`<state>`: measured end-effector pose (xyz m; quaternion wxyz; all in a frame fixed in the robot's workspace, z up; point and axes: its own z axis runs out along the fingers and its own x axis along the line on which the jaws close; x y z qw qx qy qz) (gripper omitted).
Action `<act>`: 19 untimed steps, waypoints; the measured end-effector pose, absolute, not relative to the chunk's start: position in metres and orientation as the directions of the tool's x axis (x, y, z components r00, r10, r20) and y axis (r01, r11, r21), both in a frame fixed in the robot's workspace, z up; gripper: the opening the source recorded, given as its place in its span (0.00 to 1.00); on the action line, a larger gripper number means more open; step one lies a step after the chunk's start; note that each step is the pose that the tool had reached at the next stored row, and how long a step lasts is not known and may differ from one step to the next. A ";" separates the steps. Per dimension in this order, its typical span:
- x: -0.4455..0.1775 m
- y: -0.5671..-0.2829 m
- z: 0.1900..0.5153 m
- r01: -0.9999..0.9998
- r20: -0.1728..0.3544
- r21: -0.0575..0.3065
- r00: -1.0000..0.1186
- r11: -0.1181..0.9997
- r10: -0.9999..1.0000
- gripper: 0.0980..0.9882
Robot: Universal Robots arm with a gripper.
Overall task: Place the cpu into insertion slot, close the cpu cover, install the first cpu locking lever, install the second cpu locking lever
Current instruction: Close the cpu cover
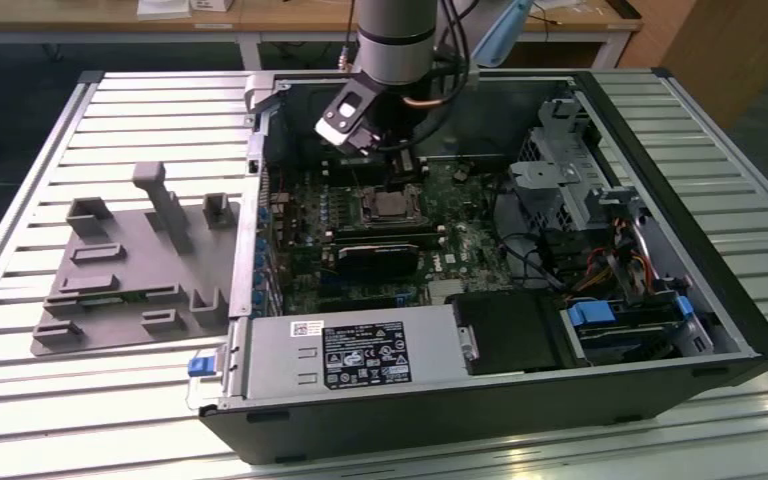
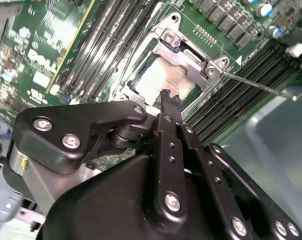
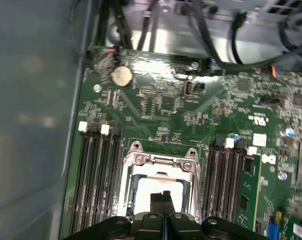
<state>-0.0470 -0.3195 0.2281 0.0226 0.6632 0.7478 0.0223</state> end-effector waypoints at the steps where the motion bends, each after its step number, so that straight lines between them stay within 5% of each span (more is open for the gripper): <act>1: -0.047 -0.319 0.228 0.988 -0.004 0.063 -0.138 0.138 0.990 0.00; 19: -0.047 -0.319 0.228 0.892 -0.006 0.063 -0.449 0.448 0.894 0.00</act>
